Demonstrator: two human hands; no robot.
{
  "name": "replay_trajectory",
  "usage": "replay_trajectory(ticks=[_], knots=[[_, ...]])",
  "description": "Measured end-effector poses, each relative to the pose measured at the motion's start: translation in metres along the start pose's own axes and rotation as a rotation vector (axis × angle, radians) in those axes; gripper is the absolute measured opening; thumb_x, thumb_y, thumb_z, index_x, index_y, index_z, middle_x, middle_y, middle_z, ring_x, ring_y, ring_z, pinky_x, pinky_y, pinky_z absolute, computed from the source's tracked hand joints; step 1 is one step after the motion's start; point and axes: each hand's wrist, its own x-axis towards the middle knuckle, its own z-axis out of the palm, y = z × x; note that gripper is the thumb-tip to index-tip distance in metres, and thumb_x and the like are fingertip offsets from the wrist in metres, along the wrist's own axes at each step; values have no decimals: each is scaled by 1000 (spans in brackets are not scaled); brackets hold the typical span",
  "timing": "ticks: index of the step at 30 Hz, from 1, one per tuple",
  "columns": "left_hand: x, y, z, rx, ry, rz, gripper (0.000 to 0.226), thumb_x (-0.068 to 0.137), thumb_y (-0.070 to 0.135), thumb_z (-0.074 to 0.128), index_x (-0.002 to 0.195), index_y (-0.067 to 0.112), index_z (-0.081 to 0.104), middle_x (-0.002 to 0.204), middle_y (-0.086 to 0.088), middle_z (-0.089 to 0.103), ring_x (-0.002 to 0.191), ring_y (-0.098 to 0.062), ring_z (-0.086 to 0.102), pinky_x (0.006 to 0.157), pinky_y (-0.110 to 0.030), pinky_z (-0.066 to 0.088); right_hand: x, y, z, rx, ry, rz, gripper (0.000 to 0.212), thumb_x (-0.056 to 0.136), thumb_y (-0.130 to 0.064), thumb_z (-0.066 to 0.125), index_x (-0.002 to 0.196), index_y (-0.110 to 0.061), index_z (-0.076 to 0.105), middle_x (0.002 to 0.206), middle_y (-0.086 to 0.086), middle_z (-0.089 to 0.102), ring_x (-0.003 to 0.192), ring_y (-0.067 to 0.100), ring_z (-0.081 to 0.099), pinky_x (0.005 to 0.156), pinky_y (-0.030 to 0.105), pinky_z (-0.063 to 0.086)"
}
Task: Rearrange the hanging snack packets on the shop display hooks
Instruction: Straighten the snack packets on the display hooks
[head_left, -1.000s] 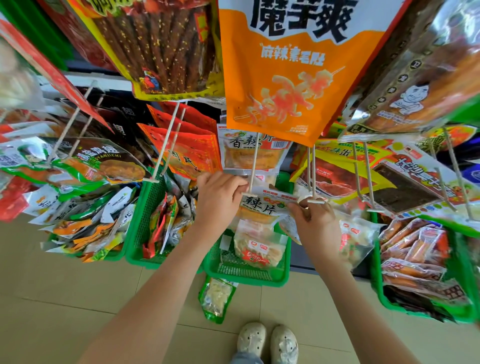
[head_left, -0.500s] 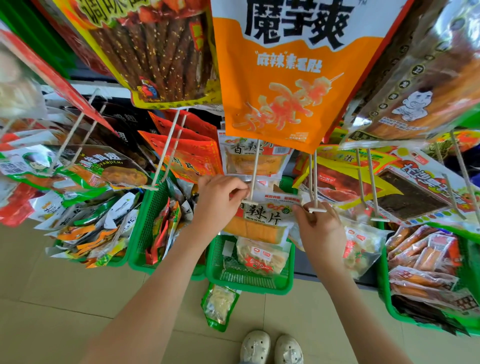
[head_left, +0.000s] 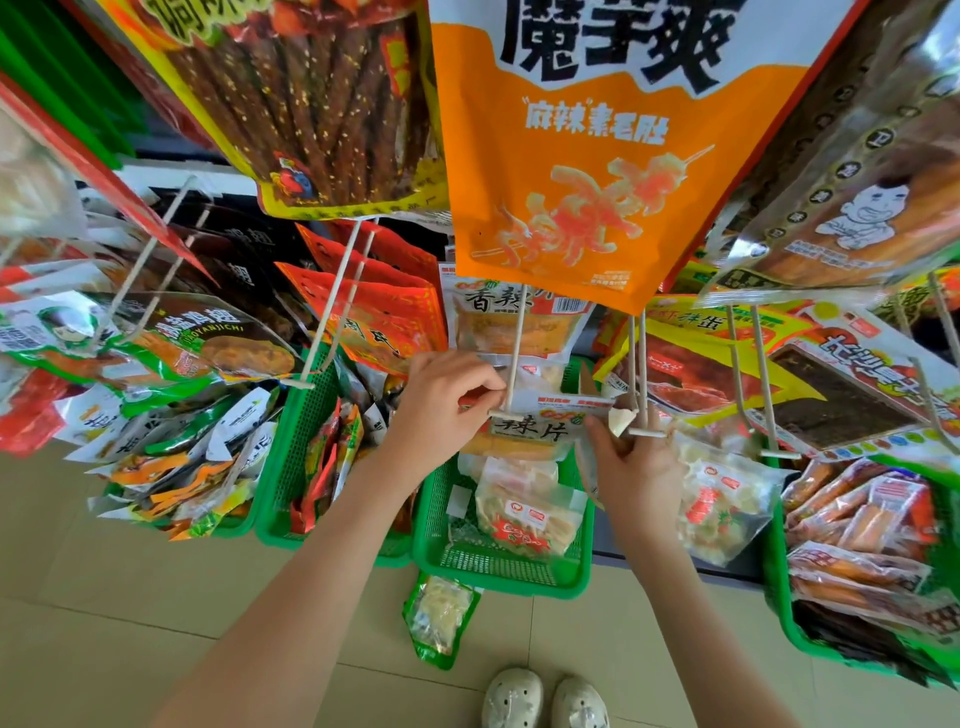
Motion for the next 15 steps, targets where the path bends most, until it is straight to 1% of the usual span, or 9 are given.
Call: replay_trajectory(ticks=[3,4,6,8,9,10,12,13,15], knots=[[-4,-4,6,-34,-5,-57,18,82,24,52,69,15,60,69,14,56,74,5,42,78,-35,35,0,1,1,52,-29,5,20,87,-32,61,92,-18,48,53,-7,44,51,10,44,44,21,28],[-4,-5,7,-57,-13,-78,18,82,26,52,69,15,61,69,17,54,74,8,41,79,-35,35,0,2,1,55,-40,-5,21,88,-31,61,88,-17,44,51,-8,41,48,8,41,43,19,27],[1,-8,7,-124,-36,-120,20,82,30,53,71,17,63,69,23,53,73,9,47,80,-38,40,2,4,3,50,-72,-25,19,89,-27,60,83,-13,48,48,-6,40,45,11,40,41,17,28],[9,-13,7,-180,-54,-153,19,83,31,55,73,17,64,69,25,55,70,5,54,74,-38,45,5,7,7,45,-89,-29,14,90,-25,58,95,-12,57,52,-5,41,47,14,42,43,24,31],[13,-15,9,-174,-46,-159,16,83,29,59,73,17,65,69,25,55,66,4,54,72,-36,45,7,9,9,51,-79,-33,15,91,-26,57,102,-16,58,55,-6,41,50,14,43,44,25,31],[18,-15,11,-139,-26,-158,13,82,25,64,73,16,65,69,24,56,63,4,52,71,-35,44,9,11,10,57,-66,-35,17,91,-27,56,106,-19,59,59,-8,42,53,14,43,46,25,30],[26,-15,16,-32,28,-152,8,81,18,69,74,16,65,72,19,61,63,-2,53,77,-37,41,13,14,11,73,-47,-10,17,91,-30,55,103,-19,60,65,-6,46,59,17,48,48,26,32],[30,-16,18,31,60,-147,8,80,17,71,74,16,66,73,15,64,64,-8,55,79,-34,36,14,16,11,73,-39,7,18,91,-31,54,98,-16,60,67,-3,49,62,20,50,49,26,33],[38,-14,20,143,118,-131,8,78,17,72,74,16,65,70,9,65,66,-16,58,74,-28,24,14,20,9,26,-15,9,21,91,-32,54,89,-11,59,71,4,55,66,25,52,52,29,37]])
